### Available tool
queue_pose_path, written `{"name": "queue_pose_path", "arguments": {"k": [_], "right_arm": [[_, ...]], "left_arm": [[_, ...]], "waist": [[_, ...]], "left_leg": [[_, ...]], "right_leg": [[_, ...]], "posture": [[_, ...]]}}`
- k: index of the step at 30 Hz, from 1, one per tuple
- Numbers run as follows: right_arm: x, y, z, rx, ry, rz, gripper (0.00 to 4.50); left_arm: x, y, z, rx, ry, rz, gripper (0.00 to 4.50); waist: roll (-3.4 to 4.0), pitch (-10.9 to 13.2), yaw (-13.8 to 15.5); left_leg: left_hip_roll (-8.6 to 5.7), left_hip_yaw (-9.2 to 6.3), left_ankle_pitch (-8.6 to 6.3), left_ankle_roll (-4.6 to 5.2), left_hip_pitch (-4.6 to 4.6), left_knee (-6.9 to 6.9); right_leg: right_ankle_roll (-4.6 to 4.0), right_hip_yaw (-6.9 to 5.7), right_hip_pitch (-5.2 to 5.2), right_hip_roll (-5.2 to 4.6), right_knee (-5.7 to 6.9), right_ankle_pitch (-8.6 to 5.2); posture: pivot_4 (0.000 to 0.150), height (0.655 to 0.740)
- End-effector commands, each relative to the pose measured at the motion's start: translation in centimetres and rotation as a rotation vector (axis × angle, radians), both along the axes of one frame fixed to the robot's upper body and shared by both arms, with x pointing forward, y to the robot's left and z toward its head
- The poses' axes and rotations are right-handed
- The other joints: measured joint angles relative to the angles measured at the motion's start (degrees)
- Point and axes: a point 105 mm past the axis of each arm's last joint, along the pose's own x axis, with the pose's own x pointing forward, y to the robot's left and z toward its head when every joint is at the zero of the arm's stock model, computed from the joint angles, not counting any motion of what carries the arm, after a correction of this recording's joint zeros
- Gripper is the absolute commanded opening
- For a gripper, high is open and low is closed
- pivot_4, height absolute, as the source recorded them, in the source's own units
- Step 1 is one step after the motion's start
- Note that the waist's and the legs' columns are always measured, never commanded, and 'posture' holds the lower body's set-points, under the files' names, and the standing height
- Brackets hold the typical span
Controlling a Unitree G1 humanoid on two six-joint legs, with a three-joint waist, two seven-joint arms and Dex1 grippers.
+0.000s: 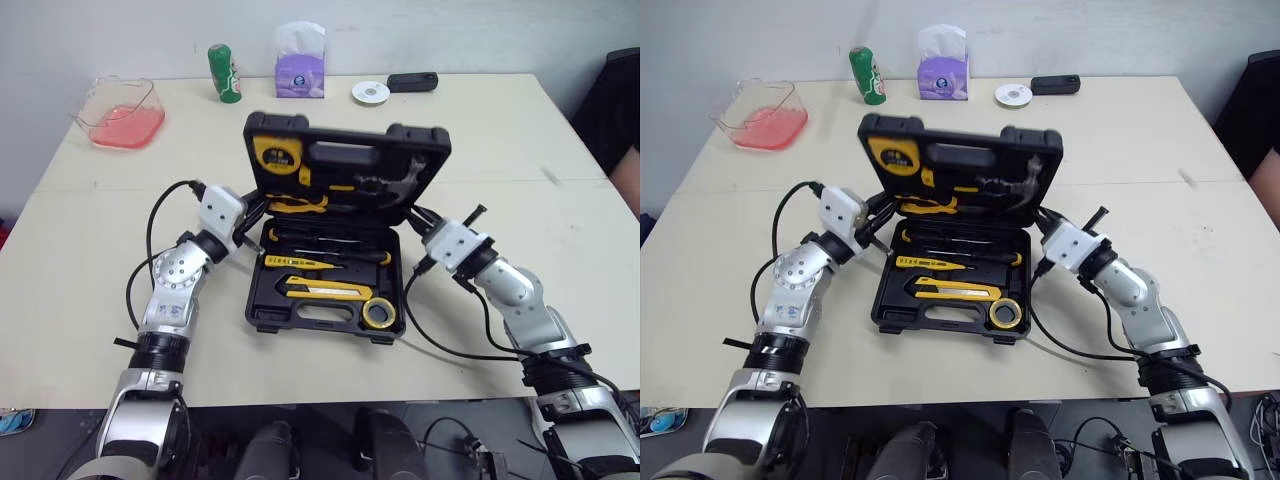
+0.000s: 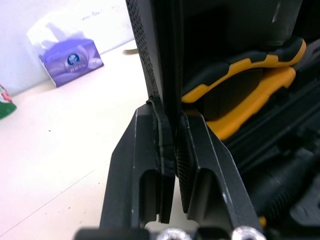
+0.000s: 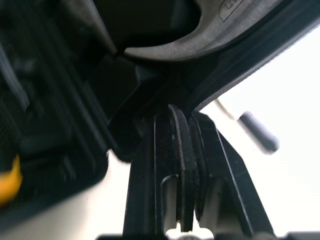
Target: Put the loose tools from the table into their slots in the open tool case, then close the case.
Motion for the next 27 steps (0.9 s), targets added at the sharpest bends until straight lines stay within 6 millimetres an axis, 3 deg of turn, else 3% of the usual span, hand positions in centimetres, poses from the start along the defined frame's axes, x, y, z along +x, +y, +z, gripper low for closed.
{"name": "queue_pose_path", "arguments": {"k": [1,6,8,10,13,16,19,22,23,25,27], "right_arm": [[-0.2,-3.3,-1.5,-0.138,-0.032,-0.077,0.00],[-1.1,-3.3,-3.3,-0.198,0.001,-0.021,0.00],[-1.6,-3.5,-3.9,-0.176,0.062,0.000,0.00],[-2.2,-3.4,-4.4,-0.153,0.137,0.032,0.80],[-3.2,-4.0,-4.1,-0.182,0.151,0.051,2.20],[-4.1,-5.2,-4.3,-0.168,0.238,0.046,3.68],[-5.9,-6.3,-5.6,-0.078,0.484,0.088,3.68],[-6.9,-7.0,-4.9,0.062,0.654,0.122,3.68],[-7.1,-7.2,-4.9,0.092,0.706,0.126,3.44],[-8.0,-7.4,-5.1,0.133,0.839,0.155,2.90],[-8.1,-6.7,-5.6,0.122,0.896,0.172,1.83]], "left_arm": [[-0.8,4.2,0.9,0.051,-0.072,0.116,0.00],[-1.7,4.7,-1.3,0.133,0.054,0.074,0.00],[-2.4,4.7,-1.4,0.108,0.087,0.039,0.71],[-3.0,4.9,-1.5,0.103,0.112,0.023,1.43],[-4.5,6.7,-2.5,0.063,0.225,0.024,2.87],[-6.8,8.8,-3.9,0.057,0.364,0.022,2.93],[-8.8,11.0,-4.3,0.026,0.444,0.064,2.93],[-9.1,10.6,-2.9,-0.014,0.424,0.052,2.93],[-9.2,10.0,-2.5,-0.013,0.413,0.027,2.93],[-9.3,8.7,-1.7,-0.030,0.405,-0.036,2.39],[-8.8,7.7,-1.5,0.007,0.399,-0.062,1.60]], "waist": [[-0.03,-0.02,0.02],[-0.06,-0.05,-0.04],[-0.06,-0.05,0.02],[-0.05,-0.05,0.01],[-0.06,-0.05,0.43],[-0.06,-0.05,0.38],[-0.06,-0.05,0.55],[-0.06,-0.04,1.54],[-0.06,-0.04,1.81],[-0.02,-0.02,2.42],[-0.02,-0.02,2.74]], "left_leg": [[0.02,0.00,0.00,0.00,0.00,0.00],[0.07,0.01,0.00,0.00,0.21,-0.01],[0.11,0.01,0.00,-0.01,0.67,-0.15],[0.23,-0.11,-0.03,-0.03,1.01,-0.20],[0.23,-0.38,-0.04,-0.02,0.87,-0.06],[0.24,-0.37,-0.04,-0.02,0.88,-0.05],[0.33,-0.50,-0.08,-0.09,0.97,-0.07],[0.42,-0.67,-0.11,-0.12,1.09,-0.04],[0.42,-0.75,-0.12,-0.11,1.22,0.00],[0.41,-0.79,-0.19,-0.10,1.48,-0.01],[0.40,-0.77,-0.27,-0.12,1.56,-0.02]], "right_leg": [[0.00,-0.02,0.01,0.01,0.00,0.00],[0.00,0.00,0.22,0.04,0.00,0.00],[-0.01,-0.02,0.65,0.06,-0.08,-0.01],[-0.01,0.00,1.15,0.14,-0.40,-0.01],[-0.02,0.08,1.22,0.08,-0.43,-0.01],[-0.02,0.15,1.22,0.02,-0.46,-0.01],[-0.04,0.15,1.39,-0.02,-0.62,-0.02],[-0.05,0.04,1.72,0.02,-0.84,-0.01],[-0.05,0.00,1.91,0.00,-0.86,-0.01],[-0.06,0.04,2.17,-0.09,-0.94,0.01],[-0.06,0.09,2.20,-0.14,-0.96,0.01]], "posture": [[0.150,0.7400],[0.150,0.7400],[0.150,0.7400],[0.150,0.7400],[0.150,0.7400],[0.150,0.7400],[0.150,0.7400],[0.150,0.7400],[0.150,0.7400],[0.150,0.7400],[0.150,0.7400]]}}
